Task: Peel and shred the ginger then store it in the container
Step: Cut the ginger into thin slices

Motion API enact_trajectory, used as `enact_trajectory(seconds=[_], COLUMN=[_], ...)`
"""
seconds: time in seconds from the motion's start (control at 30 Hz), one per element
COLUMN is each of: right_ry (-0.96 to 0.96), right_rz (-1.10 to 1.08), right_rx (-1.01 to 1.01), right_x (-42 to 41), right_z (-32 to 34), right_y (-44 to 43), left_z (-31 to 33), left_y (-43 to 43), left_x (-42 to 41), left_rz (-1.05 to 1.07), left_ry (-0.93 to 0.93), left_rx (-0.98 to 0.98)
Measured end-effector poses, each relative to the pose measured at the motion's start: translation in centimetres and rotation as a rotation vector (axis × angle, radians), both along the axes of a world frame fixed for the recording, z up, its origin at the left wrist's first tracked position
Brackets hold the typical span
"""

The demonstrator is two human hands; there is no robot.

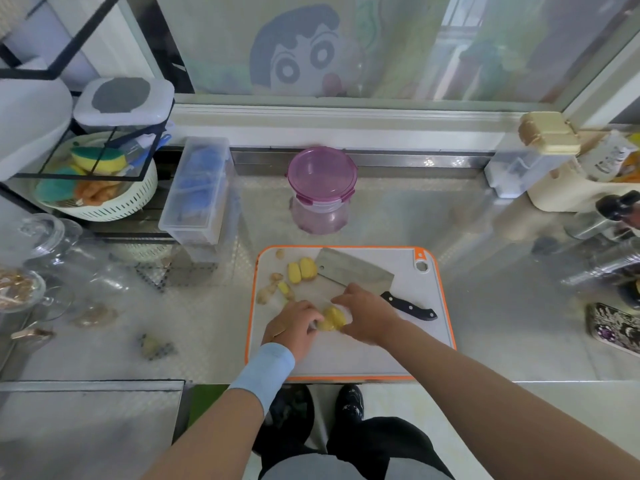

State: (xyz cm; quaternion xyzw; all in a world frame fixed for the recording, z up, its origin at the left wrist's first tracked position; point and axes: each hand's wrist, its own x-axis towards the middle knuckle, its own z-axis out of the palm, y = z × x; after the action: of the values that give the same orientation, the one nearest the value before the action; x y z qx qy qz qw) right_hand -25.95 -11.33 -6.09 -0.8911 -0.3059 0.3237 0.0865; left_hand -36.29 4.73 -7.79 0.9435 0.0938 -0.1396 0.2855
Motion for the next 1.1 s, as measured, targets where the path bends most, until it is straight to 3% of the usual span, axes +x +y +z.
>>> enact_trajectory(seconds=[0.2,0.77,0.93,1.1], right_ry=[-0.016,0.085,0.057,0.025], right_rz=[-0.009,-0.08,-0.047,-0.017], right_rx=[0.023,0.096,0.073,0.067], right_x=[-0.5,0.2,-0.1,-0.8], right_z=[-0.5,-0.5,-0.4,-0.7], right_y=[0.0,-1.8,-2.0,-1.2], left_z=[0.8,1.4,1.2,0.9], left_y=[-0.3,-1.3,-0.4,-0.3], left_x=[0.7,1.4,0.5,0.0], left_rz=[0.011,0.03,-0.024,0.058], left_ry=[0.021,0.073,0.13,0.128], left_rx=[0.046,-0.116,0.021,-0.033])
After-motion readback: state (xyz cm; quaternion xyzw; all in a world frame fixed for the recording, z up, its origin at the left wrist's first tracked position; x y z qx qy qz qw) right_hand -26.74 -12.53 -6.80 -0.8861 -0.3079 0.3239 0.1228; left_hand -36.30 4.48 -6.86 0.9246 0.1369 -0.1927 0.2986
